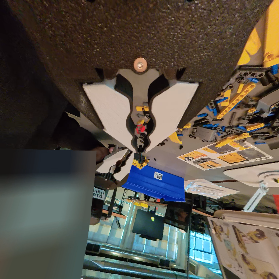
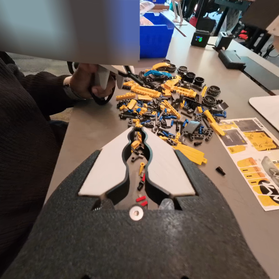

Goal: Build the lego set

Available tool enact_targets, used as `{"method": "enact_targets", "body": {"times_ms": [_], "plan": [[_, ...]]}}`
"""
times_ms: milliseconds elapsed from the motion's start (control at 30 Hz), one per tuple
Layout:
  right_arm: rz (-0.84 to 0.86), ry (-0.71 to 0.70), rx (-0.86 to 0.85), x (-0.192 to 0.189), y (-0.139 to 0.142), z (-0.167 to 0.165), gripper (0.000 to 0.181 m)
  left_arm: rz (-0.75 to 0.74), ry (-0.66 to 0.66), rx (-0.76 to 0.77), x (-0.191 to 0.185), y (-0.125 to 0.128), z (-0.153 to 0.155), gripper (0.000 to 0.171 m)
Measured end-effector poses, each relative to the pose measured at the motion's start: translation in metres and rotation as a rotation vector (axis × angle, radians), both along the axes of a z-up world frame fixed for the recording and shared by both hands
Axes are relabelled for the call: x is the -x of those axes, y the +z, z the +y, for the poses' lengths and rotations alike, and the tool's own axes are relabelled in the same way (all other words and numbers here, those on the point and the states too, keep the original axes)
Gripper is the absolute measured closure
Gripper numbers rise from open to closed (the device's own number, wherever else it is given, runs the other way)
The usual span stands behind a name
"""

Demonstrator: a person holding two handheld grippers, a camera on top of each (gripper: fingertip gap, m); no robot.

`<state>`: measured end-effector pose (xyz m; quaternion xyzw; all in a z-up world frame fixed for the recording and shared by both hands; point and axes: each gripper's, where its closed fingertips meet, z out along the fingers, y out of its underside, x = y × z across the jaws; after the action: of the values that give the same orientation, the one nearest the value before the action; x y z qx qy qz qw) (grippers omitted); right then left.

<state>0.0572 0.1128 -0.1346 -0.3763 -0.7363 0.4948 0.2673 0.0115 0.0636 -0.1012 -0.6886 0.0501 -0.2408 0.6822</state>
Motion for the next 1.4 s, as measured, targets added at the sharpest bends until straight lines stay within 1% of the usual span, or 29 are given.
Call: {"method": "enact_targets", "body": {"times_ms": [67, 133, 200, 267, 333, 367, 467, 533, 633, 767, 867, 967, 1067, 1167, 1267, 1400], "plan": [[0.012, 0.010, -0.014, -0.002, 0.004, -0.007, 0.173, 0.004, -0.007, -0.017, -0.005, 0.003, -0.004, 0.165], [0.010, -0.025, -0.067, 0.000, 0.004, -0.010, 0.173, -0.032, -0.029, -0.034, -0.012, 0.006, -0.010, 0.165], [0.017, -0.064, -0.121, 0.000, 0.008, -0.015, 0.173, -0.143, -0.062, -0.082, -0.017, 0.017, -0.022, 0.165], [0.020, -0.064, -0.132, -0.003, 0.013, -0.028, 0.173, -0.261, -0.066, -0.118, -0.018, 0.023, -0.037, 0.165], [-0.011, -0.034, -0.097, -0.007, 0.012, -0.046, 0.173, -0.338, -0.033, -0.094, -0.014, 0.017, -0.049, 0.165], [-0.038, -0.015, -0.084, -0.009, 0.008, -0.055, 0.173, -0.350, -0.014, -0.071, -0.014, 0.011, -0.054, 0.165], [-0.137, -0.009, -0.118, -0.013, -0.015, -0.069, 0.173, -0.377, 0.033, 0.007, -0.015, -0.005, -0.072, 0.165], [-0.206, -0.009, -0.126, -0.017, -0.029, -0.079, 0.173, -0.384, 0.071, 0.080, -0.011, -0.015, -0.076, 0.165], [-0.278, -0.025, -0.111, -0.023, -0.039, -0.094, 0.173, -0.356, 0.070, 0.199, -0.016, -0.030, -0.079, 0.165], [-0.327, -0.066, -0.092, -0.027, -0.047, -0.110, 0.173, -0.189, 0.104, 0.318, -0.026, -0.057, -0.084, 0.165], [-0.352, -0.124, -0.095, -0.025, -0.058, -0.111, 0.173, -0.063, 0.135, 0.371, -0.030, -0.071, -0.087, 0.165], [-0.381, -0.160, -0.062, -0.023, -0.068, -0.114, 0.173, 0.004, 0.131, 0.382, -0.035, -0.075, -0.089, 0.165], [-0.385, -0.182, 0.009, -0.021, -0.071, -0.121, 0.173, 0.019, 0.129, 0.364, -0.035, -0.073, -0.091, 0.165], [-0.427, -0.178, 0.072, -0.020, -0.077, -0.127, 0.173, -0.003, 0.130, 0.341, -0.033, -0.070, -0.093, 0.165], [-0.440, -0.198, 0.023, -0.020, -0.086, -0.124, 0.173, -0.020, 0.132, 0.330, -0.031, -0.071, -0.095, 0.165], [-0.403, -0.215, -0.081, -0.019, -0.088, -0.121, 0.173, -0.021, 0.134, 0.323, -0.031, -0.074, -0.096, 0.165]]}}
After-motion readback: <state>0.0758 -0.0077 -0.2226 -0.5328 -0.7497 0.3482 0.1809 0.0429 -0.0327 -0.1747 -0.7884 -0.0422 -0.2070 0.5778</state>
